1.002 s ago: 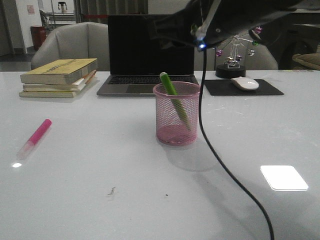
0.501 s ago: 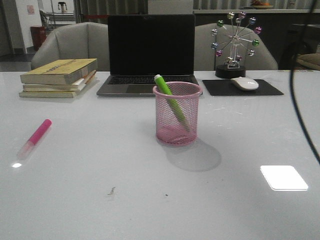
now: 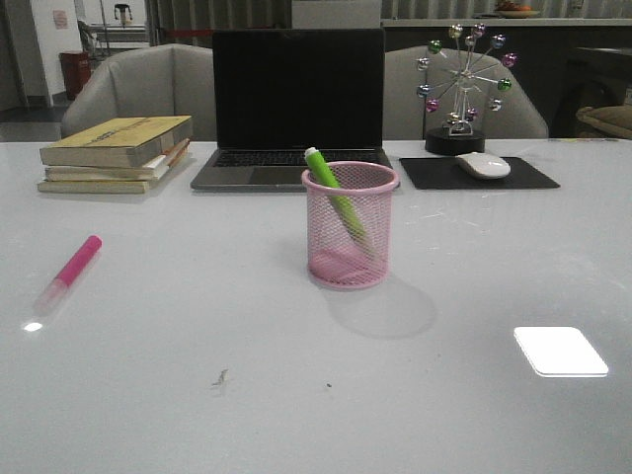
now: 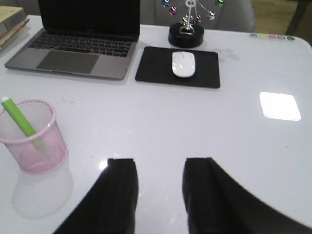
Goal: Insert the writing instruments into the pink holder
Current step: 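Open the right gripper to drop the marker in, then withdraw, then lower the left gripper onto the pink marker and close on it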
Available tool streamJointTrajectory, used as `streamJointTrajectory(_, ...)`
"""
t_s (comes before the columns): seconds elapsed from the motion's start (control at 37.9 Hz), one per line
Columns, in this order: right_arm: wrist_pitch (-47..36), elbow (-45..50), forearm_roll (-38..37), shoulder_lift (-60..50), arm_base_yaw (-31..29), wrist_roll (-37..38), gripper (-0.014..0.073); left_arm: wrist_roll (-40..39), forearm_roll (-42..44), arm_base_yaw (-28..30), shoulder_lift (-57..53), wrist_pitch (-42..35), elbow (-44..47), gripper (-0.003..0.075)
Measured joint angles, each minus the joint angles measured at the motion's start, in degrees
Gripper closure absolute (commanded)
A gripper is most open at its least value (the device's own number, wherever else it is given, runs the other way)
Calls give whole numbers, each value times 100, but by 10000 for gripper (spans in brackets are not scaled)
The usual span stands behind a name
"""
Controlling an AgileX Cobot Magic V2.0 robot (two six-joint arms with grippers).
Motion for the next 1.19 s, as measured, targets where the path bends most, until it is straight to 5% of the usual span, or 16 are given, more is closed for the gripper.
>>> streamJointTrajectory(0.61,635,351,-65,-963,-114,0,228,65,-239,0,850,124,-437,285)
streamJointTrajectory(1.19,882,351,-74,-963,-114,-4,228,104,-327,-603,5670,1736,-4257,285)
